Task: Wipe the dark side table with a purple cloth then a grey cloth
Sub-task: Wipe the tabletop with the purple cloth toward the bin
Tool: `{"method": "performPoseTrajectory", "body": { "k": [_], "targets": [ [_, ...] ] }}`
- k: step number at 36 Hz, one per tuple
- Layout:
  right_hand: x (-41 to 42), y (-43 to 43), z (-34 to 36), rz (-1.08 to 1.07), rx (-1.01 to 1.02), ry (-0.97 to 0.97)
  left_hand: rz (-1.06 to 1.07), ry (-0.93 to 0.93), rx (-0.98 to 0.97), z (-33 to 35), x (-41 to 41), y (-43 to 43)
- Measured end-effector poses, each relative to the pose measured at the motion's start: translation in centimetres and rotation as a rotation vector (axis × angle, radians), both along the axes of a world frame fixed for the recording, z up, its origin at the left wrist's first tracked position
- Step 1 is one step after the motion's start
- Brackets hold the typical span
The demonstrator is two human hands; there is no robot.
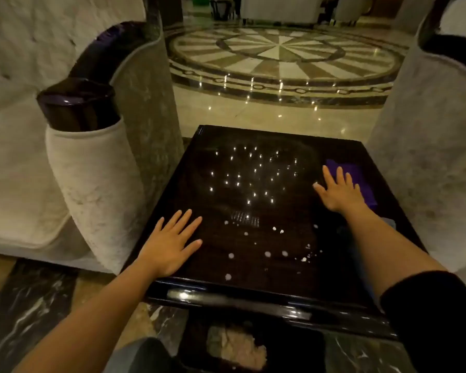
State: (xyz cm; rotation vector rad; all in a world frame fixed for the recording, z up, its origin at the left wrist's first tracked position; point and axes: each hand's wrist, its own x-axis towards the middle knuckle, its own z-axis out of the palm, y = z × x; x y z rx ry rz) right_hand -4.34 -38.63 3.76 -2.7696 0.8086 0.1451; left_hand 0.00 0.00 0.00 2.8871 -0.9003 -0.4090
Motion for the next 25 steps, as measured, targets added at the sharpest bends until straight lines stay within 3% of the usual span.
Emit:
{"method": "performPoseTrajectory", "body": {
  "k": [15, 25],
  "targets": [
    [0.7, -2.3, -1.2, -0.160, 0.003, -0.037, -0.028, -0.019, -0.019, 0.6, -0.4, -0.3],
    [0.9, -1.1, -1.2, 0.000, -0.026, -0.041, -0.011, -0.047, 0.016, 0.2, -0.2, -0.1]
  ]
}}
